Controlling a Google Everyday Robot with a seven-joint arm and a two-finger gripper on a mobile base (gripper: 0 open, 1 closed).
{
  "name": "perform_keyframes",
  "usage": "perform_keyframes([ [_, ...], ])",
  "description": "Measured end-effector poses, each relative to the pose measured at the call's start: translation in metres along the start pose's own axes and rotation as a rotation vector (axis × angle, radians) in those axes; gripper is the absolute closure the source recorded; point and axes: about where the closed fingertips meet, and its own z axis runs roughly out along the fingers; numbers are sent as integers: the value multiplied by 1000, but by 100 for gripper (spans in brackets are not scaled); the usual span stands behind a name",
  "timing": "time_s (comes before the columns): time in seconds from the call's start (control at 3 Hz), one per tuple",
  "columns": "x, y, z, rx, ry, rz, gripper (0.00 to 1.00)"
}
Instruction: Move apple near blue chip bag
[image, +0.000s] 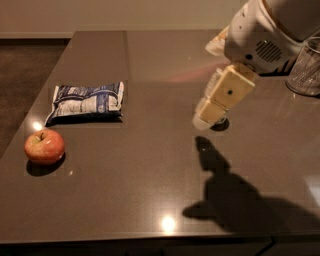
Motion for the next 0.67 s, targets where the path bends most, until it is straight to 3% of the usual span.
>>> perform_keyframes([
  [0.33,-46,21,18,7,-48,-40,0],
  [0.67,-79,44,35,51,-32,-118,0],
])
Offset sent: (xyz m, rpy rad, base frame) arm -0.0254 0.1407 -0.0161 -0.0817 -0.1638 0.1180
